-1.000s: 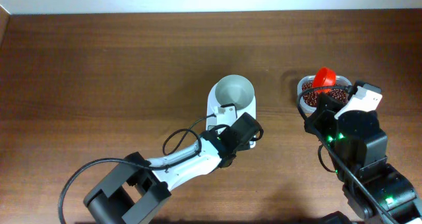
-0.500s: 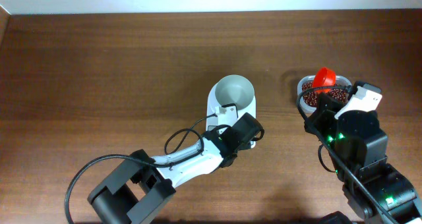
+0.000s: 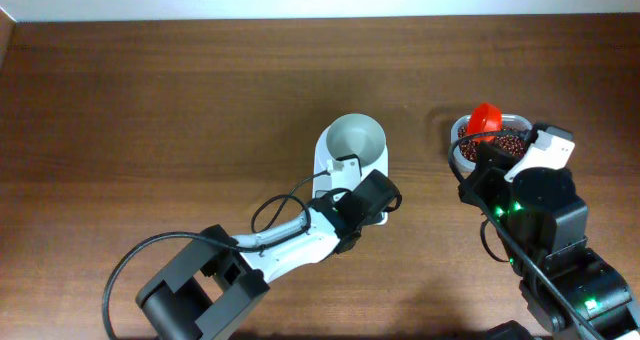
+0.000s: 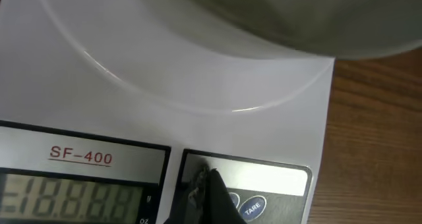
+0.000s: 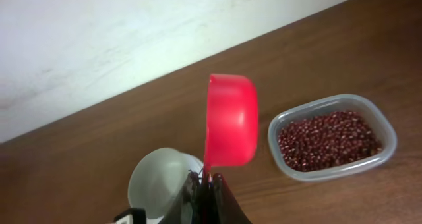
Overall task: Scoop and weigh 50g on scale
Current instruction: 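Retract the left gripper from the scale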
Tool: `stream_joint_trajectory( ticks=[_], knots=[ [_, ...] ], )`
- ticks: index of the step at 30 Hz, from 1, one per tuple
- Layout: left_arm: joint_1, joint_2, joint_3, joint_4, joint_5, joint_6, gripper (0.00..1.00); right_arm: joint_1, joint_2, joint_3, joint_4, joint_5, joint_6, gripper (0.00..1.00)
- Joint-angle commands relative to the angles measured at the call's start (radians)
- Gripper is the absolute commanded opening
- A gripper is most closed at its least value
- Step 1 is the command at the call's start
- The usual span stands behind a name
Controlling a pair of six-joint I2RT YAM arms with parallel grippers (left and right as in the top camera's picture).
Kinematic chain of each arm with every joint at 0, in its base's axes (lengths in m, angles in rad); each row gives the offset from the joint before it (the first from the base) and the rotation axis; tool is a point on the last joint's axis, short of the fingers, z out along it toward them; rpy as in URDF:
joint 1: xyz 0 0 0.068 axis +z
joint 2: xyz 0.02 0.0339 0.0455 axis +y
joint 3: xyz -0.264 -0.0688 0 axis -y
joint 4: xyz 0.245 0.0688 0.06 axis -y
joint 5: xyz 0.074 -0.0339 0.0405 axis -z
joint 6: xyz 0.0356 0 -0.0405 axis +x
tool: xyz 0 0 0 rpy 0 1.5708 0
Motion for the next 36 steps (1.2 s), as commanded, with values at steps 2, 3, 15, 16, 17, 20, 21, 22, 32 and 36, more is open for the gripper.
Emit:
stream_joint_trajectory(
  ticks=[2,3,15,16,17,20,21,22,32,36],
  knots=[
    [0.000,0.005,-0.005,-0.031,0.051,0.011,0.00,-0.005,-0.001,0.017,0.005,-0.034,-0.008,0.04],
    [0.000,-0.057,-0.004,-0.074,0.082,0.030,0.00,-0.005,-0.002,0.017,0.005,-0.034,-0.008,0.04],
    [0.089,-0.834,-0.004,-0.670,-0.220,0.399,0.99,-0.005,-0.002,0.017,0.006,-0.032,-0.008,0.04],
    [0.089,-0.869,-0.004,-0.659,-0.219,0.505,0.99,-0.005,-0.002,0.017,0.009,-0.030,-0.008,0.04],
    [0.094,-0.886,-0.002,-0.631,-0.167,0.738,0.99,-0.005,-0.002,0.017,0.011,-0.029,-0.008,0.04],
    [0.253,-0.894,0.094,-0.696,0.212,1.084,0.99,-0.005,-0.003,0.017,0.009,-0.030,-0.008,0.04],
    [0.362,-0.875,0.161,-0.771,0.384,1.205,0.99,-0.005,-0.002,0.017,0.008,-0.031,-0.008,0.04],
    [0.419,-0.861,0.196,-0.819,0.473,1.299,0.99,-0.005,-0.002,0.017,0.009,-0.030,-0.008,0.04],
    [0.570,-0.615,0.300,-0.952,0.586,1.568,0.99,-0.005,-0.049,0.017,-0.040,-0.089,-0.008,0.04],
    [0.570,-0.600,0.300,-0.952,0.585,1.568,0.99,-0.005,-0.068,0.017,-0.098,-0.090,-0.008,0.04]
  ],
)
